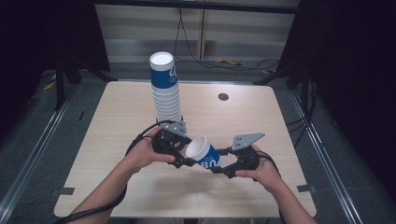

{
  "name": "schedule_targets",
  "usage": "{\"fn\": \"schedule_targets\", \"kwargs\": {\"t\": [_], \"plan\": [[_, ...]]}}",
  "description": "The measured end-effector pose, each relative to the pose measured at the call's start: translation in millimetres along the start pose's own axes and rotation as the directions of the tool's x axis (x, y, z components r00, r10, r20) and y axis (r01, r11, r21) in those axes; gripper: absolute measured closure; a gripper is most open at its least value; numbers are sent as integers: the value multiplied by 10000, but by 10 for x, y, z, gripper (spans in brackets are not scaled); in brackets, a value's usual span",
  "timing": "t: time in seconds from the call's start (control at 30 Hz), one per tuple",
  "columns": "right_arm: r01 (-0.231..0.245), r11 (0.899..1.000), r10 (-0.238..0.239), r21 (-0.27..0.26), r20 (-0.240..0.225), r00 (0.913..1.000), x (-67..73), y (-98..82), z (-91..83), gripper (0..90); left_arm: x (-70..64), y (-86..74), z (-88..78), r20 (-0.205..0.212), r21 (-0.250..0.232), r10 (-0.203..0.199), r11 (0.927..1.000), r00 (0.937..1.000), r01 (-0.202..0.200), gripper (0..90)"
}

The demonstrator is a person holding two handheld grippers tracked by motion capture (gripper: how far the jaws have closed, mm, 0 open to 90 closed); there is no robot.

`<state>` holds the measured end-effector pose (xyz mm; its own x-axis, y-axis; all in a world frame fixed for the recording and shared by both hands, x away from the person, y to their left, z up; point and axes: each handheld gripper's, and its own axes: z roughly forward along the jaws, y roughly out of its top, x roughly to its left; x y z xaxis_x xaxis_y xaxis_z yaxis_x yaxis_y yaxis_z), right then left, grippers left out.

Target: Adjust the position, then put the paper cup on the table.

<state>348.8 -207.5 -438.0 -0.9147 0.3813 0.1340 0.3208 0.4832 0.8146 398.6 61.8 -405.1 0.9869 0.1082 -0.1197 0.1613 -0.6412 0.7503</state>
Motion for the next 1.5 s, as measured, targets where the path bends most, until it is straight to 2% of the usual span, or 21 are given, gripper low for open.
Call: {"fn": "schedule_targets", "kwargs": {"t": [0.17,0.23,0.37,0.67,0.7,0.77,0.87,0.93,1.0,1.07,1.13,1.23,1.27,1.33,1.4,1.5], "plan": [[63,10000,-63,-9,-47,10000,9,0,28,307,-16,35,25,38,-75,-37,10000,10000,37,142],[25,10000,-25,-12,-89,10000,10,0,36,308,-18,42,36,-7,-66,85,9999,10000,-85,134],[130,9999,-131,-13,-83,9999,14,2,51,307,-22,56,52,87,-254,-199,9995,9998,201,121],[341,9993,-341,124,-26,9994,36,4,95,305,-36,79,60,105,-203,-350,9992,9993,352,141],[372,9992,-372,124,13,9993,38,4,104,304,-38,82,51,44,-45,-203,9998,9998,203,145],[380,9991,-381,169,51,9993,49,-2,130,302,-40,82,48,14,188,-182,9997,9998,182,153],[295,9994,-296,170,59,9995,62,-15,164,292,-46,74,47,-39,438,-297,9986,9996,299,156],[142,9998,-144,138,153,9998,66,-24,177,237,-47,65,44,-109,736,-186,9971,9998,194,158],[179,9997,-186,180,356,9992,68,-35,171,198,-55,49,47,-160,1032,-140,9945,9998,155,158],[93,9995,-106,287,476,9988,65,-50,157,179,-51,39,35,-303,1310,-75,9913,9995,114,158],[114,9994,-131,325,531,9985,60,-61,133,179,-50,17,42,-335,1296,-136,9914,9993,178,158],[111,9994,-135,342,708,9974,55,-61,90,177,-74,3,69,-765,1825,177,9832,9969,-35,158],[111,9993,-140,368,786,9968,53,-57,79,167,-76,0,79,-660,1916,286,9814,9974,-154,158],[134,9991,-167,394,847,9963,44,-51,60,166,-92,-4,96,-789,2059,376,9783,9962,-206,157],[161,9989,-198,433,882,9959,36,-51,51,165,-98,-10,116,-875,2234,644,9738,9941,-434,156],[146,9987,-193,492,968,9951,30,-67,49,159,-111,-31,158,-946,2653,828,9626,9921,-550,153]]}}
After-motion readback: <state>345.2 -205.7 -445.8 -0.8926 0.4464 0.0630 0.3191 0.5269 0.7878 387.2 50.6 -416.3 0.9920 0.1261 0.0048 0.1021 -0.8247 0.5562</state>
